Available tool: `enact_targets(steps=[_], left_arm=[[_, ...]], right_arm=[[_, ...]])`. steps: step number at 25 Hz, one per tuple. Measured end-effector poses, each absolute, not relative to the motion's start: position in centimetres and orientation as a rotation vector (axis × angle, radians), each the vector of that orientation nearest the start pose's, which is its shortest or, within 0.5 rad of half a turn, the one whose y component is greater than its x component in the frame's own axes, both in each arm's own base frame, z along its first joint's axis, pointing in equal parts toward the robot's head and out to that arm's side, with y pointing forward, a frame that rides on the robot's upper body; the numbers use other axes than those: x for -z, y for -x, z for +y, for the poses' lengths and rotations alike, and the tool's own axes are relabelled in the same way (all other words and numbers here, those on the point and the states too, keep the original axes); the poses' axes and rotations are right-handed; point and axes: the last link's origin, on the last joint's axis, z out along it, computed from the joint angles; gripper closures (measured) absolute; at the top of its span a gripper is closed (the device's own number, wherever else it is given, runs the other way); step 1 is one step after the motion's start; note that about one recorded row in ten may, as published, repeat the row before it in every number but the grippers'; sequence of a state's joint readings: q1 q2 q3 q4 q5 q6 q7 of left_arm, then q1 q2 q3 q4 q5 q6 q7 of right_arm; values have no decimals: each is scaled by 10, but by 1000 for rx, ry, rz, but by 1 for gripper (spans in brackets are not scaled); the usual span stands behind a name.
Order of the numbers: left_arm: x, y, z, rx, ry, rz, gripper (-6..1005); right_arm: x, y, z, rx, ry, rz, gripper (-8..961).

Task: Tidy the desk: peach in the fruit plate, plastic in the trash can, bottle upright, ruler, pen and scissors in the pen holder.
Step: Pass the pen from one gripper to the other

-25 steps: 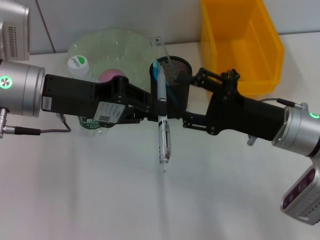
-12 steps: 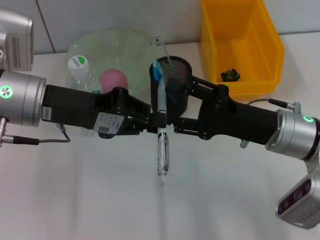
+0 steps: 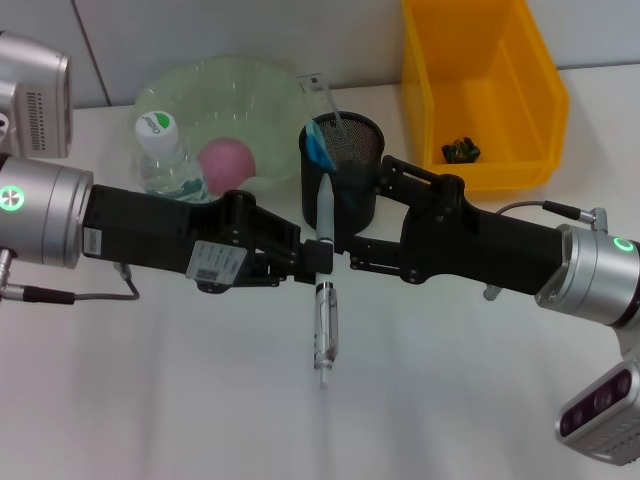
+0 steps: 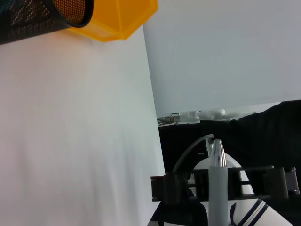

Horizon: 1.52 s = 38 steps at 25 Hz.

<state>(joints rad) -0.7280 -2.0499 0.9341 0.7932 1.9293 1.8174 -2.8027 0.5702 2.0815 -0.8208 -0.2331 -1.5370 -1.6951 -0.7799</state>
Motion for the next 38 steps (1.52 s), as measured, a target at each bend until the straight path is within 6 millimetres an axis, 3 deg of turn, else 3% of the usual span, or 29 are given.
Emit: enact_targets(steps=[19,21,27,32,38], left_arm=[[-1,153,339,460,2678,-2242,735],[-1,154,338,459,2677,-2242,733],[-1,152,339,448,2687,-2236,727],[0,151,338,435,2692,-2237,723],[1,150,338,437,2697,-2235,717]], right_arm=[[37,-222,299,-536,1675,-1459,154],[37,-222,299,-537,1673,-1460,343],[37,-223,298,-539,1677,-1466,554],[37,-223,298,-533,1669,-1477,671],[37,-223,299,-532,1667,-1482,708]])
